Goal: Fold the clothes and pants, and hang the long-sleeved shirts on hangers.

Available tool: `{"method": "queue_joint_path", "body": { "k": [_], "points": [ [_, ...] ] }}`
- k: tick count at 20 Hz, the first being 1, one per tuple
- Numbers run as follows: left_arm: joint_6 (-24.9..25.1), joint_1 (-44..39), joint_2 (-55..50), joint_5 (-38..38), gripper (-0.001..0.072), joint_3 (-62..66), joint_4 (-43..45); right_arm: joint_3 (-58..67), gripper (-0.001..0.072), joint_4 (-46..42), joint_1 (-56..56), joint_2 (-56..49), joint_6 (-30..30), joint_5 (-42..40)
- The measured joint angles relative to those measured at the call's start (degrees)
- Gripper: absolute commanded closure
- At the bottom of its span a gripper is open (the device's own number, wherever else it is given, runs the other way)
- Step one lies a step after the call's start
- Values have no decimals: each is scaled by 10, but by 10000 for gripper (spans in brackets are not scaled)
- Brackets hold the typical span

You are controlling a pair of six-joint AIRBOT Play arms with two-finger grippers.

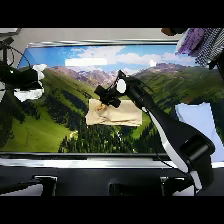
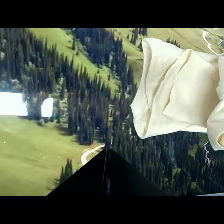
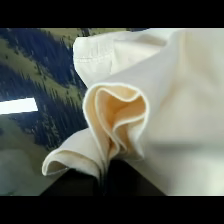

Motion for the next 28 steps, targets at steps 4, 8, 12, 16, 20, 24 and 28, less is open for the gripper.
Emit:
{"method": "queue_joint_path", "body": {
  "k": [4,8,12,16,20,24,28],
  "points": [
    [1,0,0,0,683,0,1,0,656,7,2,-7,0,-21],
    [1,0,0,1,683,0,1,0,595,25,2,-8,-24,-7],
    [1,0,0,2,683,-1,1,0,165,50,3,-8,-68,17],
    [0,0,0,2,683,-1,1,0,112,82,-18,17,-135,30],
    [0,0,0,3,683,-1,1,1,97,82,-125,71,-212,93],
    [0,0,0,3,683,-1,1,-18,84,71,-276,96,-300,179],
    [0,0,0,2,683,-1,1,-119,101,123,-386,99,-393,187]
  ]
}}
